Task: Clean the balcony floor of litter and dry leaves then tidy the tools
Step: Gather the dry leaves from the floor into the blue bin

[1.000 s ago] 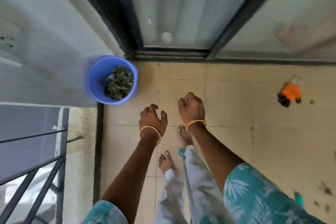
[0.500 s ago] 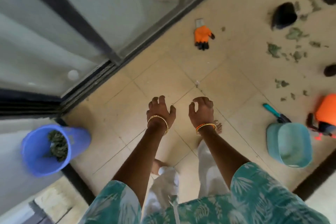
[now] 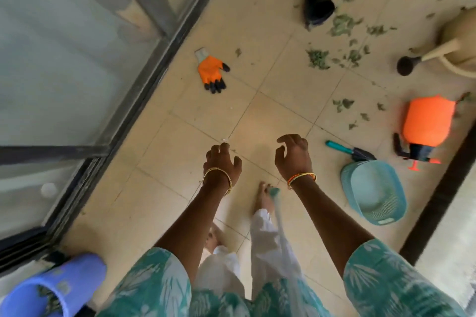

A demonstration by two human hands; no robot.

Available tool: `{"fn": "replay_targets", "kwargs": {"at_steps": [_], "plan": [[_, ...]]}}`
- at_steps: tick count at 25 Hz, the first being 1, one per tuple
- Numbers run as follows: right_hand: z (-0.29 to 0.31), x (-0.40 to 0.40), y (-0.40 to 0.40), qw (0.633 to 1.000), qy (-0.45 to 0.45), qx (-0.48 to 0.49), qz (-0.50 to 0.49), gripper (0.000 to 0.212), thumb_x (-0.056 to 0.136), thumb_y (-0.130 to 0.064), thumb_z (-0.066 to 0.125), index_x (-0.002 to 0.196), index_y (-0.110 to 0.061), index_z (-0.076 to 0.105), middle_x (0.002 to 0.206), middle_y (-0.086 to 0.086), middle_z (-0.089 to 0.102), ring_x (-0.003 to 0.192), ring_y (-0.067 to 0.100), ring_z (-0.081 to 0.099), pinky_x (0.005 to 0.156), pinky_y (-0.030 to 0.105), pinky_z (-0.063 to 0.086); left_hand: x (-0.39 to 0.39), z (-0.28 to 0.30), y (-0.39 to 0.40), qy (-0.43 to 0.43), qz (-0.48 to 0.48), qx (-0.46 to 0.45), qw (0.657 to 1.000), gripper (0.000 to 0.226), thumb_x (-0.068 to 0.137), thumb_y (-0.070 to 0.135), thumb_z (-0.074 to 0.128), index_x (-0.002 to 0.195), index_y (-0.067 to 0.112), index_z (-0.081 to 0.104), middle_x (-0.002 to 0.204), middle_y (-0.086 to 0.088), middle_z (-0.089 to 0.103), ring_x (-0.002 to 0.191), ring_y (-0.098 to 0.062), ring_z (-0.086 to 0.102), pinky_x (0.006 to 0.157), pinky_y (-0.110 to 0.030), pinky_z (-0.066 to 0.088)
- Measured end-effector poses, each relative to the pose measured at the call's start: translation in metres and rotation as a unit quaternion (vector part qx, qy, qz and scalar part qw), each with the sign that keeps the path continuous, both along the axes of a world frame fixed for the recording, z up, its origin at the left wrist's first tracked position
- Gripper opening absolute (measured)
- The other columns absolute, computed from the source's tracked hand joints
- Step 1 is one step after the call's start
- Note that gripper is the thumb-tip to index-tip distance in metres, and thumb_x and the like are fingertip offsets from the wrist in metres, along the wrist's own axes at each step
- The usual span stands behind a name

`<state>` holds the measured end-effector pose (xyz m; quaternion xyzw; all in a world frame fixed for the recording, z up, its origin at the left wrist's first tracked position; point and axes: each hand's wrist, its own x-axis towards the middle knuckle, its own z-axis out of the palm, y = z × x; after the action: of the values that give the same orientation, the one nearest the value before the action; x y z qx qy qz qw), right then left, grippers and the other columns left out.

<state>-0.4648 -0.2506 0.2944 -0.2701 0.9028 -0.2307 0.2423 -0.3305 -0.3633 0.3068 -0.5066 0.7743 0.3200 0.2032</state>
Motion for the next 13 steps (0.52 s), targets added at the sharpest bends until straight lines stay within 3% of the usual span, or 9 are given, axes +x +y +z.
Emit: {"fn": "replay_targets", "kwargs": {"at_steps": [6, 13], "plan": [[-0.008, -0.079, -0.036, 0.995, -0.002, -0.003, -0.103, 0.025, 0.081, 0.000, 0.052, 0.102, -0.005, 0.064, 0.108, 0.016, 0.060, 0.108, 0.033, 0.049, 0.086, 0.031, 0.039, -0.073, -0.005, -0.059, 0.013, -0.070, -0.027, 0.997, 0.044, 0.092, 0.028, 0.049, 0.132, 0.012, 0.043, 0.135, -0.011, 0.042, 0.123, -0.029, 0.040, 0.094, -0.042, 0.042], [-0.042, -0.157, -0.147, 0.984, -0.004, -0.007, -0.180, 0.024, 0.083, 0.000, 0.049, 0.102, -0.005, 0.064, 0.106, 0.015, 0.060, 0.107, 0.031, 0.049, 0.081, 0.024, 0.033, -0.178, -0.050, -0.175, 0.048, -0.120, -0.016, 0.992, 0.044, 0.093, 0.026, 0.050, 0.133, 0.010, 0.044, 0.136, -0.011, 0.044, 0.126, -0.029, 0.040, 0.096, -0.042, 0.041]]}}
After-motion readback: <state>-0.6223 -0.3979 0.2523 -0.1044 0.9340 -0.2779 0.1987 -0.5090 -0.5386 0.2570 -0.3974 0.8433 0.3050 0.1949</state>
